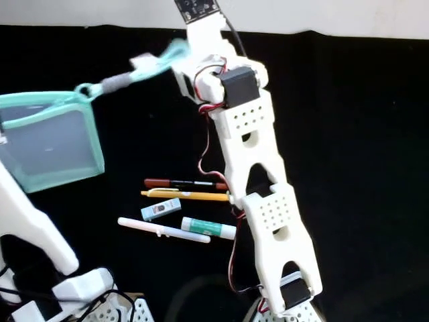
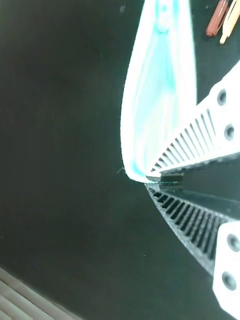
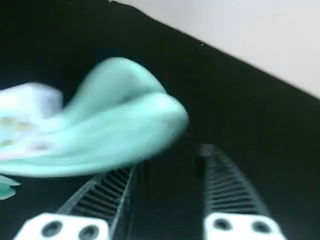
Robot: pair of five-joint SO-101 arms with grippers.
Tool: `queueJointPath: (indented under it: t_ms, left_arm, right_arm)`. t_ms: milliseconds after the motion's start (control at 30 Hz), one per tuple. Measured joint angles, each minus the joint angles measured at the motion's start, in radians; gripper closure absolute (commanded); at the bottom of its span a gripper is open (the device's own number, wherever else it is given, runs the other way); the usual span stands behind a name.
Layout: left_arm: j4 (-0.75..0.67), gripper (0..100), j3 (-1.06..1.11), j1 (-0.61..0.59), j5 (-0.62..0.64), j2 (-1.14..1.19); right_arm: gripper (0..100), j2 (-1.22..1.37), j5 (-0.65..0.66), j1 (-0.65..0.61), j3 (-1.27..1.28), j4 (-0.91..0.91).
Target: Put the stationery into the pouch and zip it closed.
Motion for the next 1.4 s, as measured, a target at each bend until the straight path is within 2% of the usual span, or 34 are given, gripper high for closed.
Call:
queueJointPath:
  t_ms: [167,433,733,1033,1400]
  left_arm:
    - [0.002,99,-0.002,0.020,0.005,-0.005]
    - [0.005,99,-0.009,0.110,0.087,-0.009]
    - [0.012,99,-0.041,0.147,0.157,-0.051]
    - [0.021,99,-0.044,0.265,0.166,-0.137]
    - [0.023,99,-0.098,0.278,0.250,-0.143]
  right_arm:
    - [72.4,0.000,-0.023,-0.029,0.000,0.015]
    - [72.4,0.000,-0.023,-0.029,0.000,0.032]
    - [72.4,0.000,-0.023,0.041,0.000,0.060]
    - [72.4,0.000,-0.023,0.055,0.000,0.081]
    - [72.4,0.000,-0.023,0.055,0.000,0.112]
